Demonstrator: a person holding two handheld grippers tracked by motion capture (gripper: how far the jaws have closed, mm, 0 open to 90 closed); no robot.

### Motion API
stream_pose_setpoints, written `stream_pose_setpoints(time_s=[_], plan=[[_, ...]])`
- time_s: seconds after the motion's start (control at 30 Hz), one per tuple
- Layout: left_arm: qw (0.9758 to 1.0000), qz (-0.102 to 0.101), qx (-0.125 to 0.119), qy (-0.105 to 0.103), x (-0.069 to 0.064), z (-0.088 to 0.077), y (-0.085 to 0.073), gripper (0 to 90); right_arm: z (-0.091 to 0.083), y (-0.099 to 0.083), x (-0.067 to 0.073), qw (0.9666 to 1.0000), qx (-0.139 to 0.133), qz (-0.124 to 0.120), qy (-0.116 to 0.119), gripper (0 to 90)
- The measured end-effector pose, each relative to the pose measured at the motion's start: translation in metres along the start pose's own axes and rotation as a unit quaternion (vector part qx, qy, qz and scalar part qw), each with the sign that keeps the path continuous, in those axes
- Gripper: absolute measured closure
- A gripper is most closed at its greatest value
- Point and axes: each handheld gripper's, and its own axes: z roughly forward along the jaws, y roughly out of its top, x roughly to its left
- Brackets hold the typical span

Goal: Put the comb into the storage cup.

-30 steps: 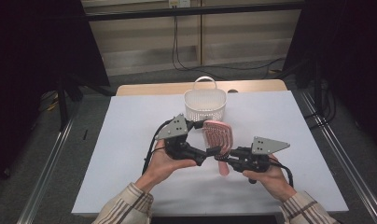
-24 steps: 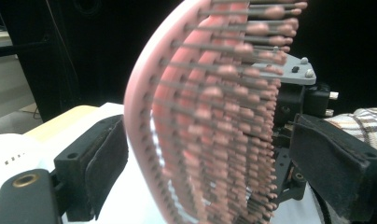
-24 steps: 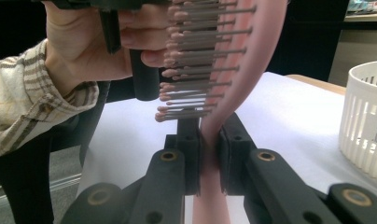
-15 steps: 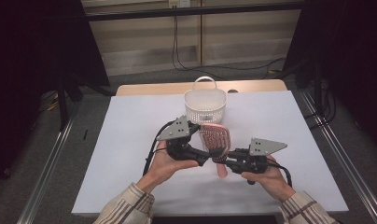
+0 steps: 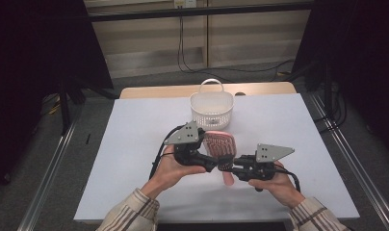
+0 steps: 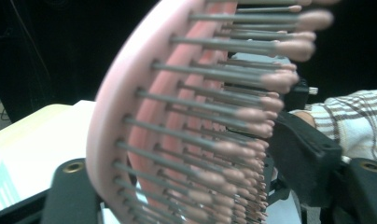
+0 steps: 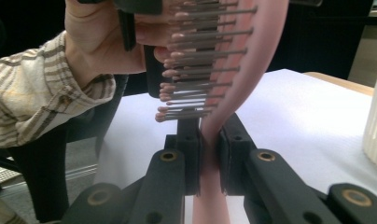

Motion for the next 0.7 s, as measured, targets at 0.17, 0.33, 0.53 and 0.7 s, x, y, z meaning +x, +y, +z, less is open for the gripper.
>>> stream_pose_setpoints(time_s=[0.17,0.33,0.53,0.7], plan=[[1.0000,-0.007,0.004,-0.006,0.0016,0.0009,-0.0021,35.1,-0.0002,0.0007,0.0003,1.0000,-0.004,0.003,0.002,81.5],[0.9999,-0.001,0.009,-0.005,0.0006,0.0009,-0.0009,39.6,-0.0006,0.0004,0.0002,1.0000,-0.002,0.004,0.006,81.5],[0.9998,-0.007,0.007,-0.016,0.0005,0.0008,-0.0005,47.2,-0.0008,0.0007,-0.0006,1.0000,-0.004,0.000,0.000,81.3],[0.9999,-0.001,0.008,-0.011,-0.0025,0.0033,0.0016,52.8,-0.0016,0.0009,-0.0017,1.0000,-0.006,0.001,-0.006,80.4]])
